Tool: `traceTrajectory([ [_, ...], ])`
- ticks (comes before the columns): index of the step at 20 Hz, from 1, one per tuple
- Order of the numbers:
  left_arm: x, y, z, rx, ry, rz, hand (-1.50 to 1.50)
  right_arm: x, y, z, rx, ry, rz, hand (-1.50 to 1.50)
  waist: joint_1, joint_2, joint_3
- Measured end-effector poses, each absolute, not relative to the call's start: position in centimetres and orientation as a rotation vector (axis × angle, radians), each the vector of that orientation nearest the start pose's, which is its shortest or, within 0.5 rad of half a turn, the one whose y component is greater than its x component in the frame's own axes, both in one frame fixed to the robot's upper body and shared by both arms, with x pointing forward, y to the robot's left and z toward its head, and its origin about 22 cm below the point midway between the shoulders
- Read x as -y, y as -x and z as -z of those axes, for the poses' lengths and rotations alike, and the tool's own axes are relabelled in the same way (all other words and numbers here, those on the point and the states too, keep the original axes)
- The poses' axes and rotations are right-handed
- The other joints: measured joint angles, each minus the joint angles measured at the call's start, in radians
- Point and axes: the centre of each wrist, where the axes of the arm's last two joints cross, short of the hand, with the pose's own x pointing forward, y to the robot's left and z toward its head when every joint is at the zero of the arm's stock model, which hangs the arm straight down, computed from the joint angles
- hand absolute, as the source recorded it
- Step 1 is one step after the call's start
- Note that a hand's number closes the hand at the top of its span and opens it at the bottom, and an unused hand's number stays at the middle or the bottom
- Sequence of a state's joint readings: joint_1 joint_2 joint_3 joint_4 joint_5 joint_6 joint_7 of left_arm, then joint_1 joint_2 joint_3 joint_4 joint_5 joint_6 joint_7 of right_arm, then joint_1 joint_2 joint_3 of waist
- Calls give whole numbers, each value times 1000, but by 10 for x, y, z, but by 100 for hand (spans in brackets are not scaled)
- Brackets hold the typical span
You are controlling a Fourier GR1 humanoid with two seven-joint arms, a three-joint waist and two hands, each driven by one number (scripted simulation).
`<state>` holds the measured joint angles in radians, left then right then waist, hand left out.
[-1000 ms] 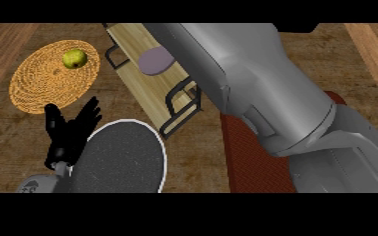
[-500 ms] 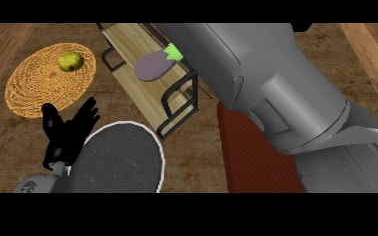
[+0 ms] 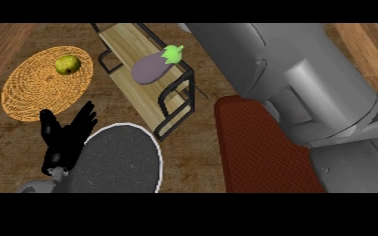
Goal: Pick the eggplant from the tray and place it in the tiered shelf
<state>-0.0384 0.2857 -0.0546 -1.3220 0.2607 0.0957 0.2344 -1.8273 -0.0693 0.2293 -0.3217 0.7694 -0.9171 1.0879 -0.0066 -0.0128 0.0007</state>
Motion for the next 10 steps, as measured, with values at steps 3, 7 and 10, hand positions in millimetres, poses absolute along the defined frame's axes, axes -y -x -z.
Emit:
traceTrajectory([
  [3, -302, -243, 33, 1106, -107, -63, 0, -13, -426, -357, 1686, 1111, 274, -150, -18, -8, 0],
  [7, -307, -238, 36, 1088, -125, -90, 0, 6, -430, -375, 1687, 1145, 377, -150, -44, -21, 1],
  [10, -311, -232, 39, 1081, -133, -106, 0, 19, -433, -384, 1677, 1137, 451, -150, -63, -32, 2],
])
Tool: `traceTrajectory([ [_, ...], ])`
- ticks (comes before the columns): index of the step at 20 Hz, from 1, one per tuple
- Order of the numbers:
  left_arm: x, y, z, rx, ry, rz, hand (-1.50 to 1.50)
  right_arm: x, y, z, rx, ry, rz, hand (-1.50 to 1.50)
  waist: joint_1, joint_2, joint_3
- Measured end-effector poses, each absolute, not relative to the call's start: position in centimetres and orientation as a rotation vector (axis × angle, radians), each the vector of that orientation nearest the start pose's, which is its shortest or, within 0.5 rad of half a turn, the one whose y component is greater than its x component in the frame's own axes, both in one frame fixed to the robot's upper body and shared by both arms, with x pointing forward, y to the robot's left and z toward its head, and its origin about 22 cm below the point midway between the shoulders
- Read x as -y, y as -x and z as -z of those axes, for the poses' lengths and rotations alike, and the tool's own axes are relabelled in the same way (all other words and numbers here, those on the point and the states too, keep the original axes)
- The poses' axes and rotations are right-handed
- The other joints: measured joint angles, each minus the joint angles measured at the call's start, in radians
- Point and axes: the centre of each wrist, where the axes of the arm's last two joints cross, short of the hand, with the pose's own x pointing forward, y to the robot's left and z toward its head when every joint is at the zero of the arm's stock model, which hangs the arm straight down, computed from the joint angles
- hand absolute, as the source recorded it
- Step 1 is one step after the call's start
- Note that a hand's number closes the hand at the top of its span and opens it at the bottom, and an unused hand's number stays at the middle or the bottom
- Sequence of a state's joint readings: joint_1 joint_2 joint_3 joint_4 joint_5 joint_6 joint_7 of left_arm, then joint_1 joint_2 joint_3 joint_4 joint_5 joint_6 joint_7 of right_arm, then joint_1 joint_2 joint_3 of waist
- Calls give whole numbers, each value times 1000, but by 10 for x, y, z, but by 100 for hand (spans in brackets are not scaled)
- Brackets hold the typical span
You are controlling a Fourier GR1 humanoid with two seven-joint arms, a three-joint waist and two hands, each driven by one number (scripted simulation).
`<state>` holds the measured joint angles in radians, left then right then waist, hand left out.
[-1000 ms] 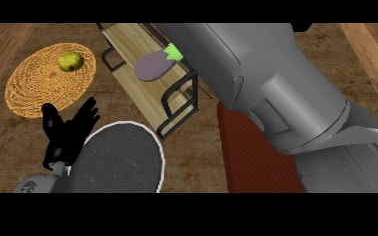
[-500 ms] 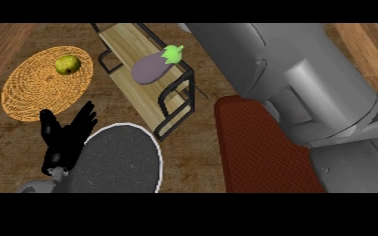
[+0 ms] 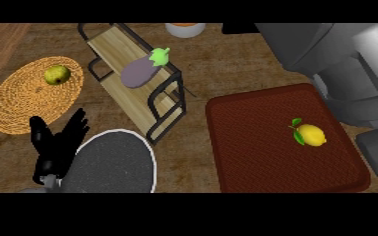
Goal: Pick the eggplant from the tray and place it in the tiered shelf
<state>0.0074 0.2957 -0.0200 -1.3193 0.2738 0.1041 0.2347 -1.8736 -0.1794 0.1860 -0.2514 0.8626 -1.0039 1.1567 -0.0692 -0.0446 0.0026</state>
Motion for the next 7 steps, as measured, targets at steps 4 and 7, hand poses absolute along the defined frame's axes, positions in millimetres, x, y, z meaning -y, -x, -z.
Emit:
traceTrajectory([
  [4, -318, -226, 42, 1065, -153, -124, 0, 26, -433, -392, 1667, 1085, 521, -150, -27, -12, 2],
  [7, -323, -223, 42, 1057, -155, -136, 0, 33, -433, -396, 1657, 1046, 561, -150, -38, -16, 3],
])
